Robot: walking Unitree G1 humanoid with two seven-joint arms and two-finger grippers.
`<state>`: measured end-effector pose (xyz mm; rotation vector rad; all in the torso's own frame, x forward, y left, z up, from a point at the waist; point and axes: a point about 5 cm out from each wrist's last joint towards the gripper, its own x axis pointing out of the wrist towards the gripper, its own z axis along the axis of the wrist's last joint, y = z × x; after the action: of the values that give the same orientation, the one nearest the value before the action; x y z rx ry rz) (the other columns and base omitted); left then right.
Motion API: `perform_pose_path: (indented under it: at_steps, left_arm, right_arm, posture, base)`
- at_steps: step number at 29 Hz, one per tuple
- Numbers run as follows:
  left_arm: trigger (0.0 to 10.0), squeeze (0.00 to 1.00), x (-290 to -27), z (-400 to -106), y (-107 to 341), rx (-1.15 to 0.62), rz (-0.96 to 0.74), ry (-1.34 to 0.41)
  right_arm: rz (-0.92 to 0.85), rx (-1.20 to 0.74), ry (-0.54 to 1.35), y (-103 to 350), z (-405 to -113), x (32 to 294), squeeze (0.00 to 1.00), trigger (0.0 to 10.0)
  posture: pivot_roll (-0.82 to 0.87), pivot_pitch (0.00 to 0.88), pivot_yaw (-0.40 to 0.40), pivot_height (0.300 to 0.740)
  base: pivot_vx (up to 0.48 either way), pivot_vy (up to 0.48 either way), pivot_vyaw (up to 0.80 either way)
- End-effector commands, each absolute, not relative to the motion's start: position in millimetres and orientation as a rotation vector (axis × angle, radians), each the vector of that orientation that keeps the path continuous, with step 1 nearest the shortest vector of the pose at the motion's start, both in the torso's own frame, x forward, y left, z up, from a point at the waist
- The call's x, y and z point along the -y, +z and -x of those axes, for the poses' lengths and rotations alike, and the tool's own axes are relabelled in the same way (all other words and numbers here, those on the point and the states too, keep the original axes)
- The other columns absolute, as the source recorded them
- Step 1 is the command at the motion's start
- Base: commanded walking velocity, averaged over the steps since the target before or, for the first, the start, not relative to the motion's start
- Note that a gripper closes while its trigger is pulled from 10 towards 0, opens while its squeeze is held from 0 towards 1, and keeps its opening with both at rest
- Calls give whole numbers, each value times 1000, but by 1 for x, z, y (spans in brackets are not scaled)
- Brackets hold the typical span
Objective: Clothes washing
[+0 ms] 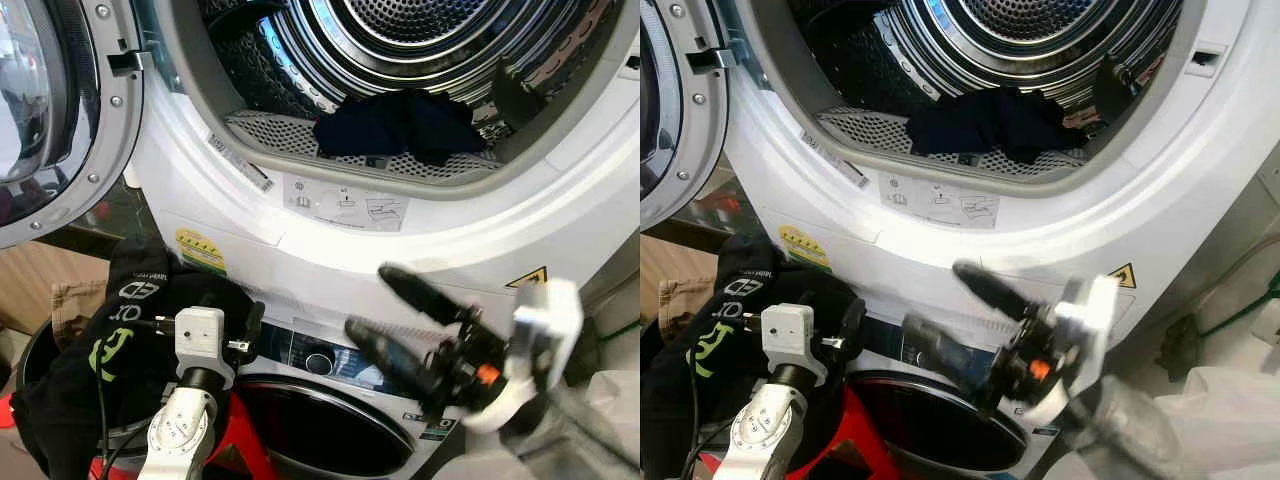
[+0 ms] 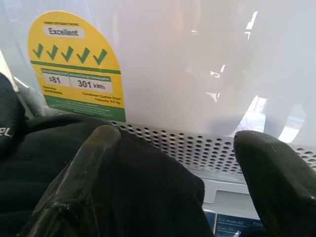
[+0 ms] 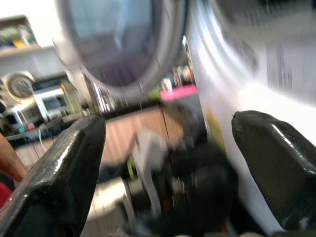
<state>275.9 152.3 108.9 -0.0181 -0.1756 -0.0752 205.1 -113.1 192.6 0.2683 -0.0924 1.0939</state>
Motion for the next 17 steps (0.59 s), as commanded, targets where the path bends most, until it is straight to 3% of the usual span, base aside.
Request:
perform_pose_path:
  at_steps: [1,6,11,17]
  left_arm:
    - [10000,0,-152,-277,110,186,1,-86]
    - [10000,0,-153,-277,110,187,-3,-86]
    - [10000,0,-154,-275,111,192,-8,-87]
    - [10000,0,-157,-272,110,186,-22,-96]
  right_arm:
    - [-254,62,1050,179,-210,117,0,10000]
    - [-248,-5,1000,153,-212,118,0,10000]
    - [-256,-54,743,116,-229,130,0,10000]
    - [-311,12,541,114,-244,136,0,10000]
  posture:
    - [-96,77,-14,740]
    - [-88,64,-15,740]
    - [-72,45,-17,740]
    - [-71,45,-8,740]
  base:
    - [0,0,0]
    - [0,0,0]
    - [0,0,0]
    - [0,0,0]
